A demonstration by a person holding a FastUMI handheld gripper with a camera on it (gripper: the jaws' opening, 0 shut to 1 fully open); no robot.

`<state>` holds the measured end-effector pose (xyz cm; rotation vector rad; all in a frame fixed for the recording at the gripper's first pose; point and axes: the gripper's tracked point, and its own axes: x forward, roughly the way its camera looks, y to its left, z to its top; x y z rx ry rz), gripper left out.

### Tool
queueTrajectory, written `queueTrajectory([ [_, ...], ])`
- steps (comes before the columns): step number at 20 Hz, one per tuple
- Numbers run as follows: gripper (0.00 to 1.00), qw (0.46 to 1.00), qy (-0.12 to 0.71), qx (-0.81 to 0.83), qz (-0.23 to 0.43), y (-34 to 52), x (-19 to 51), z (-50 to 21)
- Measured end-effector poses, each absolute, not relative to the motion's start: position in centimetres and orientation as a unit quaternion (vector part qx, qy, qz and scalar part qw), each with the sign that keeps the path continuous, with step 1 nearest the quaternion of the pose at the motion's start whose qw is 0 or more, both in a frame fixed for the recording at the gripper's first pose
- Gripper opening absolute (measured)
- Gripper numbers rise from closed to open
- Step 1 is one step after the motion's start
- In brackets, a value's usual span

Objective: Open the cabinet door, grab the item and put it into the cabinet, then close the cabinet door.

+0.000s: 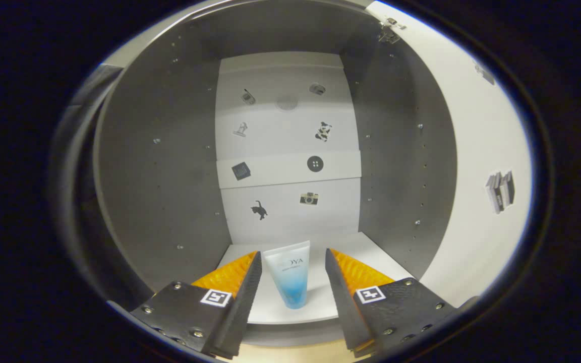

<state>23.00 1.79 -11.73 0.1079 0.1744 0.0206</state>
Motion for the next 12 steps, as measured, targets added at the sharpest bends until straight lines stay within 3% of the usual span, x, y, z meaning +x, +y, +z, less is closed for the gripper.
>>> queueTrajectory([
  [12,0.75,0.997,0.074,0.032,-0.006,-3.0,7.0,-7.4],
])
